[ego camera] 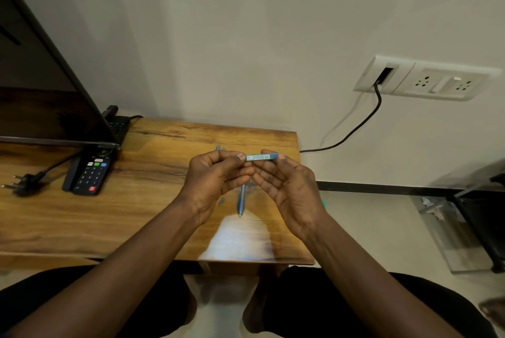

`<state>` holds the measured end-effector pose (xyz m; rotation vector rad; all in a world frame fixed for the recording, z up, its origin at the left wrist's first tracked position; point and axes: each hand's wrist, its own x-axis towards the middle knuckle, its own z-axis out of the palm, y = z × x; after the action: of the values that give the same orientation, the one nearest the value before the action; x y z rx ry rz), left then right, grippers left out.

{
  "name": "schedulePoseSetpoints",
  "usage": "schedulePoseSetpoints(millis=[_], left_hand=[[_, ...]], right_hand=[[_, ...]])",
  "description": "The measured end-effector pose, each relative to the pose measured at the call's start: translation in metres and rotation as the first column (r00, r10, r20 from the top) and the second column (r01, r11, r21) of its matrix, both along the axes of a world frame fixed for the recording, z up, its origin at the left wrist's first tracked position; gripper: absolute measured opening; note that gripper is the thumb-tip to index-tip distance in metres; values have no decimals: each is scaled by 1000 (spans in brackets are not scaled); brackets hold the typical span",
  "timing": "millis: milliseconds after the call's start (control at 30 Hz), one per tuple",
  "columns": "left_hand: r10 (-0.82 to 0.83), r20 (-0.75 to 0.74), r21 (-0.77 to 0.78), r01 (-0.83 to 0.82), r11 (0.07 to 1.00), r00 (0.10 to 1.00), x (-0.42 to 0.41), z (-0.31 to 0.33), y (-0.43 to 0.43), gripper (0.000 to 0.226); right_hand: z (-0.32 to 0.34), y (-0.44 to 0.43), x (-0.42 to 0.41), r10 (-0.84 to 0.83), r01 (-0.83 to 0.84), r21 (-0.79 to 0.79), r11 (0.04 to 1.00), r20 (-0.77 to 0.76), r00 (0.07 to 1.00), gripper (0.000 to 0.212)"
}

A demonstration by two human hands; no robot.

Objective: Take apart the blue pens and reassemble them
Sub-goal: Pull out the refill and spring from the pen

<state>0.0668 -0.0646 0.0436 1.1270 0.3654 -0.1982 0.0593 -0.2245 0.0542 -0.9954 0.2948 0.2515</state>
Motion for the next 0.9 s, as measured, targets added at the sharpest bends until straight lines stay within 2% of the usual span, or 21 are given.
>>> schedulePoseSetpoints(millis=[233,433,567,633,767,900], left_hand=[[19,38,34,-20,999,999,-6,-2,-5,2],[50,74,63,-55,997,996,-13,-5,-15,7],[52,45,40,-53,998,998,-11,-6,-16,5],[7,44,50,-9,999,999,-11,-7,-13,9],[-85,143,220,52,974,986,-15,-13,-5,17],[-99,161,281,50,958,982,-16,-19,-5,11]], right_hand=[[-1,4,-3,-66,64,-87,994,-19,998,35],[-4,10,-3,-194,189,-135,973,-19,981,30],[-3,14,3,-280,276,-89,957,-32,959,19],[-1,12,8,-264,261,-106,959,-13,964,15],[0,12,8,-114,135,-345,929,82,990,14],[-3,15,4,-175,174,-324,930,25,984,16]])
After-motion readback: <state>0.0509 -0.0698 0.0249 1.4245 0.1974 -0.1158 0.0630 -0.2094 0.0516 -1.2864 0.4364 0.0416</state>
